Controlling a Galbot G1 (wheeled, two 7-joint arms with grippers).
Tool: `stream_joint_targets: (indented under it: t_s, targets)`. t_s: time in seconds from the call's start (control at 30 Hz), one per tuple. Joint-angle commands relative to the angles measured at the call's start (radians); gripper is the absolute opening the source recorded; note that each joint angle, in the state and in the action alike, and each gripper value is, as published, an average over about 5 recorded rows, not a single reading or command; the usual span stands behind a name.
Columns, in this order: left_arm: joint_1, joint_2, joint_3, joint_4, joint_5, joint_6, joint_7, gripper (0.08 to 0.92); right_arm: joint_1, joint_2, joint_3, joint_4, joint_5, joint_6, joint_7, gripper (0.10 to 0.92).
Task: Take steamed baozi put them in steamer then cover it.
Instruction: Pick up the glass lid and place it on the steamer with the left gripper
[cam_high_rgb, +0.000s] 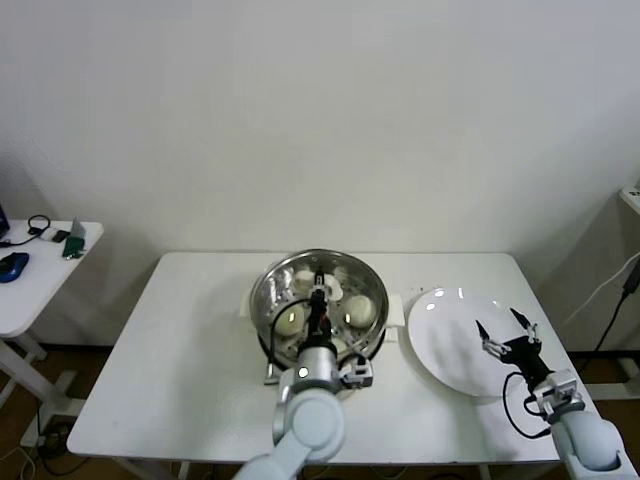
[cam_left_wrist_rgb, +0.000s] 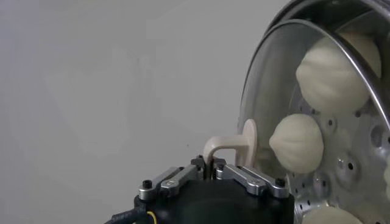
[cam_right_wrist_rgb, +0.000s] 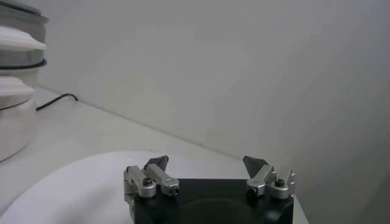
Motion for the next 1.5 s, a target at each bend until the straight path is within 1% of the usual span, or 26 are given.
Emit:
stream_joint_targets:
  t_s: [0.03, 0.7, 1.43, 1.5]
  targets:
    - [-0.002, -0.009, 0.004, 0.008, 0.001, 0.000, -0.022, 0.154, 0.003, -0.002, 0.000, -0.004, -0.001, 0.002, -0.001, 0.823]
    - [0.001, -0.014, 0.005, 0.036, -0.004, -0.004, -0.028, 0.154, -0.001, 0.004, 0.010, -0.017, -0.008, 0.011, -0.013, 0.823]
    - [0.010, -0.012, 0.000, 0.034, -0.013, -0.016, -0.039, 0.154, 0.005, 0.006, 0.016, -0.025, -0.012, 0.010, -0.021, 0.823]
    - [0.008, -0.009, 0.000, 0.026, -0.014, -0.021, -0.039, 0.172, 0.005, 0.006, 0.017, -0.025, -0.014, 0.006, -0.022, 0.823]
